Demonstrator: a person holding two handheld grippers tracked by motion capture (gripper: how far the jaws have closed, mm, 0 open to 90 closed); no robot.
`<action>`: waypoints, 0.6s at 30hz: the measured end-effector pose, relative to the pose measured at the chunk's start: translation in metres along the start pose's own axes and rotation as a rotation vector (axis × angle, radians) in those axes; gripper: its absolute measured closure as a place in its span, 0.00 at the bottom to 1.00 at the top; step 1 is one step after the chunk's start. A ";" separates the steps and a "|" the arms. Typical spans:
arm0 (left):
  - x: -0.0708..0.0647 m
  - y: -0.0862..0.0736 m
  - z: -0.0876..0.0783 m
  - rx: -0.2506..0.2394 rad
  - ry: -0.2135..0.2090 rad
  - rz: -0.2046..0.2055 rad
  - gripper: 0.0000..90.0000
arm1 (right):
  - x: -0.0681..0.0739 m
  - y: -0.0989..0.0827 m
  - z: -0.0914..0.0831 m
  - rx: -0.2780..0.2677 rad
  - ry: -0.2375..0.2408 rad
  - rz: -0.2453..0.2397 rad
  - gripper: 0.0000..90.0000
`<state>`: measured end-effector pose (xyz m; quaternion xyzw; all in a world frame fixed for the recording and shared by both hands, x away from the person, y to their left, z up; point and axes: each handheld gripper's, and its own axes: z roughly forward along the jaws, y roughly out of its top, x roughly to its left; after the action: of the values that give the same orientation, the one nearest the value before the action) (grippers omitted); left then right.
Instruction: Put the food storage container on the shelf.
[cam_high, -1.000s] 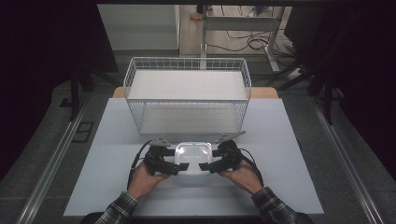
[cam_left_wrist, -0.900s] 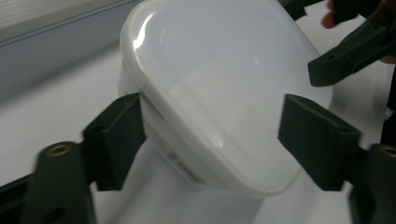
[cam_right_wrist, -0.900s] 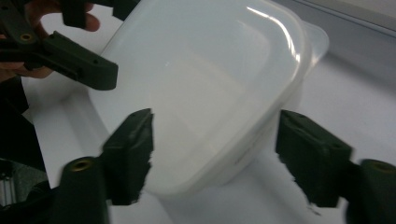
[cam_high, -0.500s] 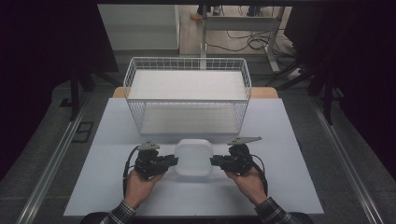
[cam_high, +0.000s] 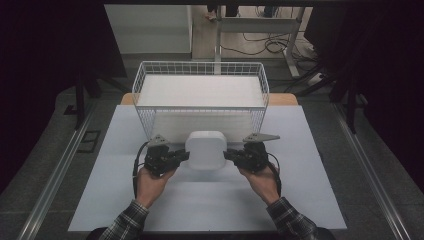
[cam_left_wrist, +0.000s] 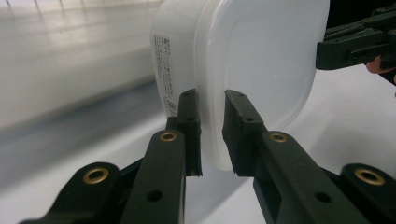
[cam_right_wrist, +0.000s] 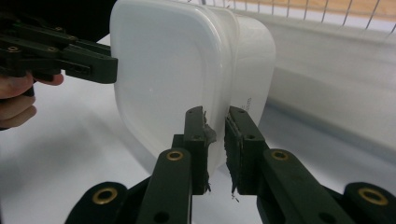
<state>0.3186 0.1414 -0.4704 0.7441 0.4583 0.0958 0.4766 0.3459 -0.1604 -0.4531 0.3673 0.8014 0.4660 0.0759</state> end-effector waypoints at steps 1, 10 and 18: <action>0.002 0.003 0.002 -0.003 0.003 0.000 0.86 | -0.003 0.003 0.004 -0.003 -0.003 -0.001 0.87; 0.021 0.021 0.019 0.004 0.044 -0.002 0.86 | -0.024 0.016 0.031 0.002 -0.021 0.036 0.86; 0.030 0.021 0.032 0.009 0.039 -0.047 0.86 | -0.036 0.022 0.045 0.027 -0.043 0.048 0.85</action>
<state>0.3662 0.1419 -0.4794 0.7331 0.4855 0.0968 0.4664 0.4044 -0.1466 -0.4687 0.3974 0.7967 0.4488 0.0771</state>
